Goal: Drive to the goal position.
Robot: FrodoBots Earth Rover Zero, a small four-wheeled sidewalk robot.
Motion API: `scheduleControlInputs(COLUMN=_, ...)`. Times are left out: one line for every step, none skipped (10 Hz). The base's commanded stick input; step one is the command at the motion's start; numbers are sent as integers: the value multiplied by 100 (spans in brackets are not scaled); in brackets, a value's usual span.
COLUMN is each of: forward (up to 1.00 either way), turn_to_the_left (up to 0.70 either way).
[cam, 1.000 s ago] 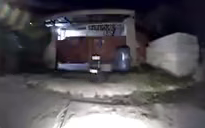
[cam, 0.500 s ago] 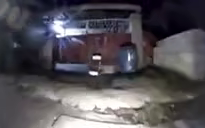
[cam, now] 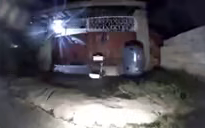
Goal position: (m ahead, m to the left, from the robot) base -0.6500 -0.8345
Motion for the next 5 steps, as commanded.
scheduleControlInputs(forward=12, turn_to_the_left=6)
scheduleControlInputs(forward=12, turn_to_the_left=3)
scheduleControlInputs(forward=12, turn_to_the_left=3)
scheduleControlInputs(forward=12, turn_to_the_left=3)
scheduleControlInputs(forward=12, turn_to_the_left=3)
